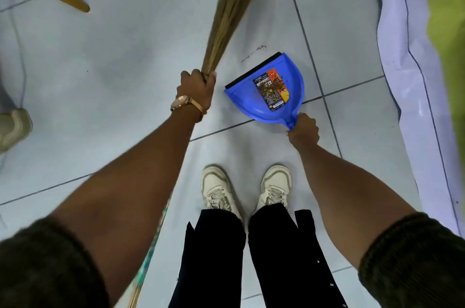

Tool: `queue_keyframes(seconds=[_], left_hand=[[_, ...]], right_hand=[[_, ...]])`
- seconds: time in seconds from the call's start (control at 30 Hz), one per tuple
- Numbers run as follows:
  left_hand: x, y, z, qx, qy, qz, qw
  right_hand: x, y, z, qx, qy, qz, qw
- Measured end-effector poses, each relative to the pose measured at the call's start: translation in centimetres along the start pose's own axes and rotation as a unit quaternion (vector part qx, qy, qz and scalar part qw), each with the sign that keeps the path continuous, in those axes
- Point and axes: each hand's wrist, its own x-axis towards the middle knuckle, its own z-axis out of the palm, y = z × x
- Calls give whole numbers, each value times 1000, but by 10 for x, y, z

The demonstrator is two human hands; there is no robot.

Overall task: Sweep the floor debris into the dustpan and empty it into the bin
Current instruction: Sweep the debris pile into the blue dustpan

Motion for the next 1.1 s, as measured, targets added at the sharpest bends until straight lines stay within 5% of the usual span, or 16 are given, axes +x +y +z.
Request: queue_keyframes(seconds=[0.23, 0.43, 0.73, 0.97, 1.1], left_hand=[[33, -31, 15, 40, -23, 15, 999], [40, -51, 25, 73, -135, -7, 988], [-28, -65, 28, 85, -210, 53, 973], [-91, -50, -2, -42, -125, 69, 989], [-69, -66, -22, -119, -52, -17, 991]], right_hand=[[1, 22, 0, 23, 7, 25, 999], [29, 34, -16, 52, 55, 38, 996], [26, 12, -23, 42, 51, 20, 998], [5, -1, -1, 82, 29, 40, 995], [-2, -1, 3, 73, 30, 34, 996]])
